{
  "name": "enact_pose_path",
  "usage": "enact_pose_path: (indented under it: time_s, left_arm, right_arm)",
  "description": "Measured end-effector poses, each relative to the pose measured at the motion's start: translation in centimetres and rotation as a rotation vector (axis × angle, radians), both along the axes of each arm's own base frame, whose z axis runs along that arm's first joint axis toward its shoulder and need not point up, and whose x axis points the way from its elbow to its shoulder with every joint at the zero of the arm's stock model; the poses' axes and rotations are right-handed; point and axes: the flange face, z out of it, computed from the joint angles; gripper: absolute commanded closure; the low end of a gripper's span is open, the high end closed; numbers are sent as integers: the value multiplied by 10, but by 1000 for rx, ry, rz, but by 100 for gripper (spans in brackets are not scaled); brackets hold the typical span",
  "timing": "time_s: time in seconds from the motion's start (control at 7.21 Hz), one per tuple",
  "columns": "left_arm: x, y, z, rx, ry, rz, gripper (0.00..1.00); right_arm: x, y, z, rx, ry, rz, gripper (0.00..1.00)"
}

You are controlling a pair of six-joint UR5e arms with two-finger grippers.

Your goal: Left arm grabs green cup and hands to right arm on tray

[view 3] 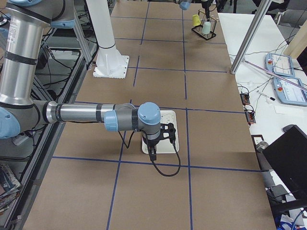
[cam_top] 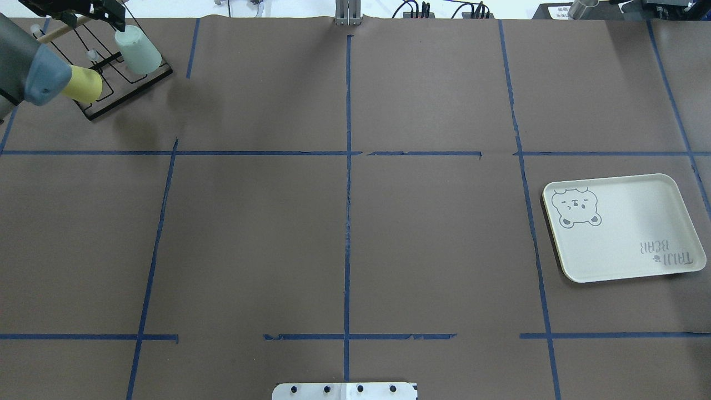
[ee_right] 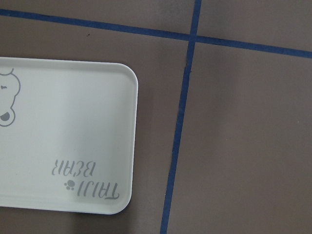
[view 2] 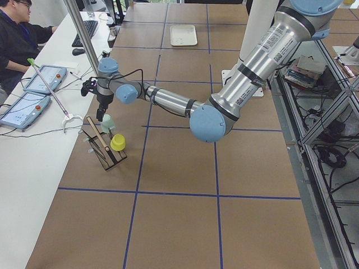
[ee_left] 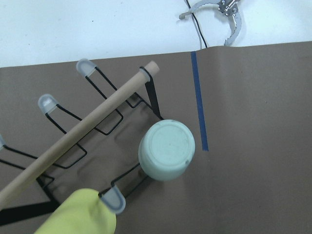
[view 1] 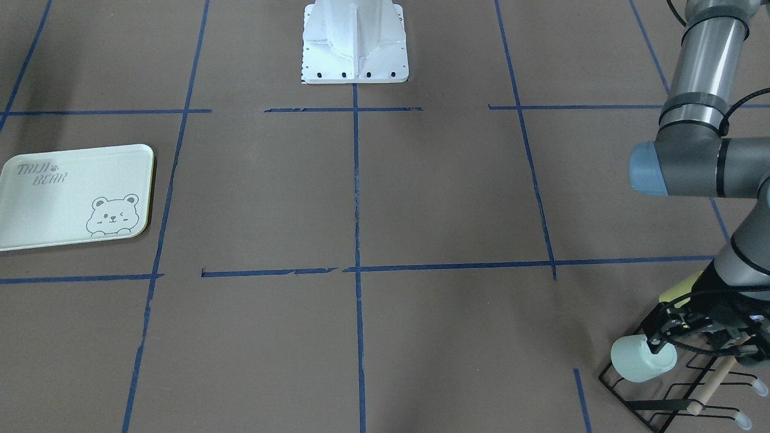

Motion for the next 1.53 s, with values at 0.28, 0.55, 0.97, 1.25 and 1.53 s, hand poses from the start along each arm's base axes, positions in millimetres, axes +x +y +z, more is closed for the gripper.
enact_pose_path:
  time_s: [0.28,0.55,0.97,1.25,1.53]
  left_arm:
    - [22,-7,9,-7,-7,-1,0]
    - [37,-5,19,-14,-8,12,0]
    - [47,-2,29,-29,-15,24,48]
    - [46,-2,30,-30,-15,23,59]
    - [36,-3,21,-20,-4,16,62]
  right_arm:
    - [0,0,0,0,0,0,0]
    - [0,0,1,-1,0,-1,0]
    - [0,0,1,-1,1,-1,0]
    - [0,0,1,-1,0,0,0]
    - [0,0,0,-1,0,0,0]
